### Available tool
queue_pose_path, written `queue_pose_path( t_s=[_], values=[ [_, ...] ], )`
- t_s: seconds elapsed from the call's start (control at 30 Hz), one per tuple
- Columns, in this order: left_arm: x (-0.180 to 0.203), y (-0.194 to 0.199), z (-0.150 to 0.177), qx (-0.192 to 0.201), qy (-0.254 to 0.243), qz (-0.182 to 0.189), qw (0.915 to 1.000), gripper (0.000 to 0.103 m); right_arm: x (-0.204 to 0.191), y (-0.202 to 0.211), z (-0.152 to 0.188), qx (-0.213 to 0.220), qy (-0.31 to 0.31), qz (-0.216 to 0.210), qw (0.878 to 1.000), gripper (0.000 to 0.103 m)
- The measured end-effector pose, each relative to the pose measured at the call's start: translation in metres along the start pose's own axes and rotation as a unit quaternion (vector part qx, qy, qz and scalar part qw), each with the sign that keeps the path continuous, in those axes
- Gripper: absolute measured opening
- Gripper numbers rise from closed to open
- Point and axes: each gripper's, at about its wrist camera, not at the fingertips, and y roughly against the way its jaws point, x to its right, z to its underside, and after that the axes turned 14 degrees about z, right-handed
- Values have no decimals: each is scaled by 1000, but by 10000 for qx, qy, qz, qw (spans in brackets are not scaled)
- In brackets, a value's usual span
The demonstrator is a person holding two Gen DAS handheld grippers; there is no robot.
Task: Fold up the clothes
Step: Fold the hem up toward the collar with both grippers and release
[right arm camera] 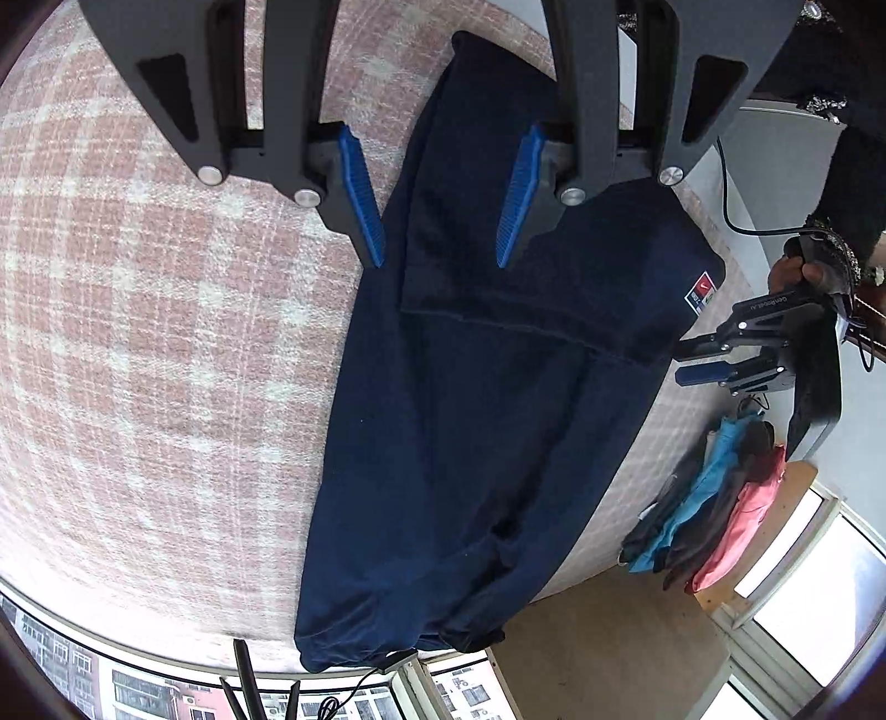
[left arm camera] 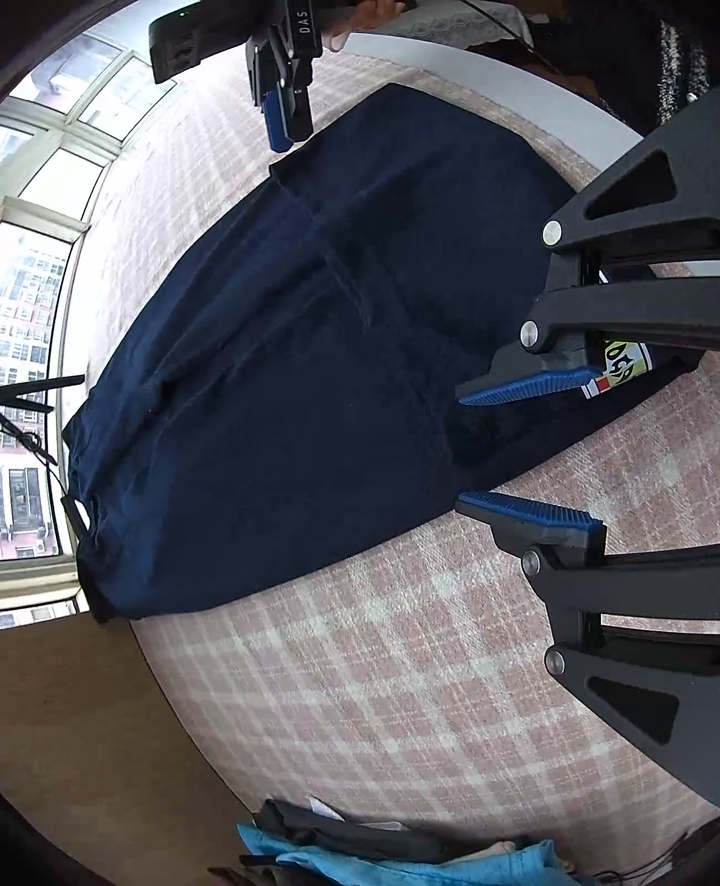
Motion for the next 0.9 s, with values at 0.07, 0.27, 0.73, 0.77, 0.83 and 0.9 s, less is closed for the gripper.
queue_pose_path(
  t_s=[0.07,0.27,0.73,0.77,0.83,0.9],
  values=[
    [1,-5,0,-73,-136,21,9999,30,-2,-1,0,5,60,129,9999,42],
    [6,-7,1,-62,-368,221,9991,14,-13,-8,-3,11,150,339,9993,42],
    [-1,32,-8,415,-201,519,9976,2,-4,11,-6,299,-258,387,9985,6],
    [-3,35,-10,480,-229,473,9975,2,-3,11,-7,312,-251,425,9983,6],
    [-12,24,-16,390,-191,336,9985,2,-4,-1,-9,212,-164,659,9975,6],
    [-23,7,-21,186,-78,219,9996,2,-5,-17,-13,-24,-89,843,9964,7]
  ],
)
